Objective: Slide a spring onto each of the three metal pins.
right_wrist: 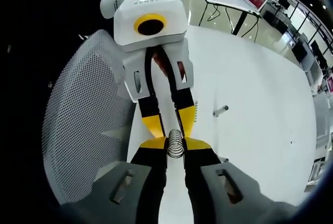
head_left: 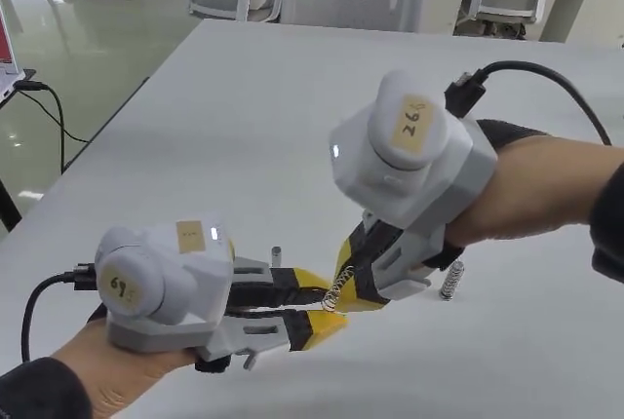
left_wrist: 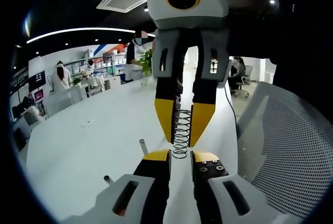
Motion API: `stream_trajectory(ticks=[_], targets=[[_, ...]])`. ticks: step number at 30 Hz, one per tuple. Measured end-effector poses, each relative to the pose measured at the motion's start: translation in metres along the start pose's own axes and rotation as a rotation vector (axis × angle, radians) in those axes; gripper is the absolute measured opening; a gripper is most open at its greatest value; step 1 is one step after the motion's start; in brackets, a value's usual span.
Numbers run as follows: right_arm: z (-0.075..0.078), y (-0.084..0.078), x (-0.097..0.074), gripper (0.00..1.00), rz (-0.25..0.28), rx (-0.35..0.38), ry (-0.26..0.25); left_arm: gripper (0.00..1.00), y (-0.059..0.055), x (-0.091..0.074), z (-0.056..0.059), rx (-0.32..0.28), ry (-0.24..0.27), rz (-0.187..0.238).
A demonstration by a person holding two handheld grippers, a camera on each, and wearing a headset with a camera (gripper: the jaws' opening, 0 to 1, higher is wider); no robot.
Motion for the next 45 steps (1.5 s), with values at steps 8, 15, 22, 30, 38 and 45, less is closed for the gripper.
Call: stream_trajectory(ticks=[8, 15, 22, 30, 38, 45], targets=[[0.009, -0.011, -0.002, 0.13, -0.022, 0.022, -0.018, 0.24, -0.012, -0.006, -0.005, -0.056, 0.004, -0.012], [0.018, -0.024, -0.005, 0.13, -0.037, 0.056, -0.029, 0.32, -0.026, -0.016, -0.014, -0.099, 0.031, -0.025], [0.028, -0.035, -0.006, 0.13, -0.053, 0.082, -0.041, 0.38, -0.032, -0.024, -0.020, -0.128, 0.058, -0.031], [0.041, -0.047, -0.004, 0.13, -0.082, 0.104, -0.046, 0.43, -0.038, -0.028, -0.021, -0.121, 0.089, -0.051], [0.055, -0.054, 0.003, 0.13, -0.116, 0.112, -0.049, 0.48, -0.046, -0.029, -0.021, -0.140, 0.102, -0.061], [0.071, -0.063, 0.011, 0.13, -0.163, 0.110, -0.076, 0.50, -0.051, -0.032, -0.022, -0.164, 0.120, -0.061]])
Point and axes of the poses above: the centre of the closed fingertips' face, and the gripper's own axes: x roughly forward along the fingers, z roughly to its right, y roughly out of its top, the point moved 2 cm from there along -x, roughly backward along the fingers, and after that the axes turned 13 degrees about -z, right-handed, at the moved point
